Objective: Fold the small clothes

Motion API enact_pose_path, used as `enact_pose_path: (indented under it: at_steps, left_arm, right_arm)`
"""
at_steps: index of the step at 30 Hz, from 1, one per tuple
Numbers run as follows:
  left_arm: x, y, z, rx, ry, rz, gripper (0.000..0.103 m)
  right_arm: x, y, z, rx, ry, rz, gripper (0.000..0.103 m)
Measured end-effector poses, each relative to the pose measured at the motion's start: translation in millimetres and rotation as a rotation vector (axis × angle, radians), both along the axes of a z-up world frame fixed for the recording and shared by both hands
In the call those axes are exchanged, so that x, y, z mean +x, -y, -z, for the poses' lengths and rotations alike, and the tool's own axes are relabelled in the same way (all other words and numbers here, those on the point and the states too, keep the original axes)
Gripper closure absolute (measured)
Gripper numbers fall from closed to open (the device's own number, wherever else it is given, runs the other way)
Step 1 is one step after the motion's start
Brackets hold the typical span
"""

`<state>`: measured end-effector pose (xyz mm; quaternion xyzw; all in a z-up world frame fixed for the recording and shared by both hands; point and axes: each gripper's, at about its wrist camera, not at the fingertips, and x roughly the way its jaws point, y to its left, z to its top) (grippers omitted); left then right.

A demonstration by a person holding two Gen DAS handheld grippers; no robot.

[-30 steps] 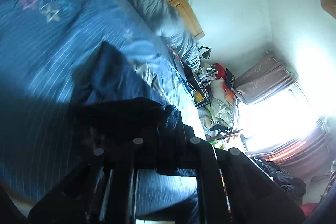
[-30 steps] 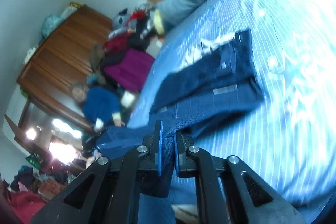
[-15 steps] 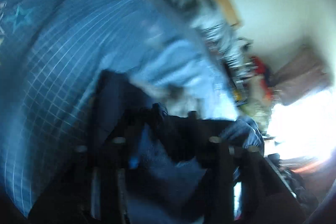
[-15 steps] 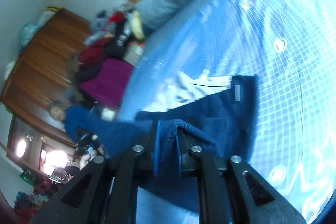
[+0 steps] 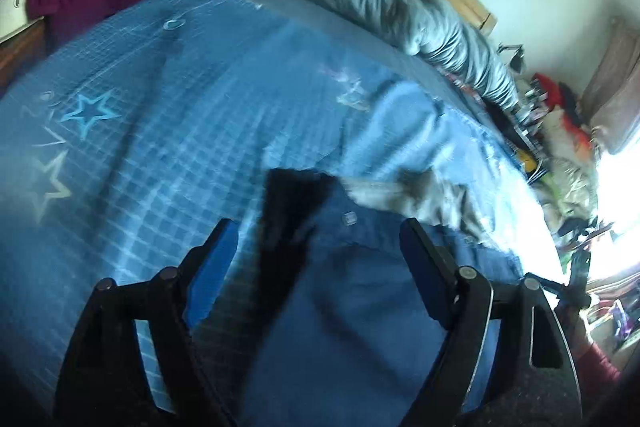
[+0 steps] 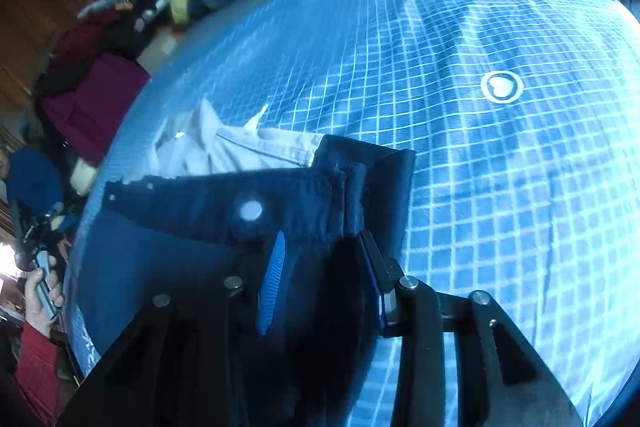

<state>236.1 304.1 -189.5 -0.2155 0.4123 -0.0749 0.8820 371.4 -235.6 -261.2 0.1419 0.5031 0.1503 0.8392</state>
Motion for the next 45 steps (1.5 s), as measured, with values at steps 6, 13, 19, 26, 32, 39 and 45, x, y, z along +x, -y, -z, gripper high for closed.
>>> enact_pose_path:
  at_steps: [6,13,19,26,32,39,45]
  left_arm:
    - [34.5,28.7,16.0,0.147,-0.086,0.164,0.022]
    - [72.0,55.0,36.7,0.277,-0.114,0.225,0.042]
    - [72.6,64.4,37.7,0.279,-0.083,0.255,0.055]
    - [75.8,59.9,46.1,0.235,-0.091,0.239,0.058]
    - [73.0,58.6,43.6,0.248,-0.063,0.213,0.088]
    - [75.1,61.7,14.1,0.265,0.005,0.195,0.096]
    - [105.4,63.5,50.5,0.344,-0.109,0.18,0.092]
  right_arm:
    - [10.5,-6.6,11.6,-0.016,0.004,-0.017,0.043]
    - [8.2,-16.4,8.1,-0.08,0.058,-0.032,0.049]
    - [-5.6,-13.8,-9.4,-0.141,0.164,0.034,0.052]
    - [15.0,-24.9,8.9,-0.162,0.086,-0.015,0.052]
    - [12.1,-20.9,8.0,-0.16,0.113,0.009,0.082]
    - [7.5,-14.9,-24.8,-0.128,0.22,0.008,0.095]
    - [21.1,4.7,-36.4,-0.111,0.233,0.063,0.103]
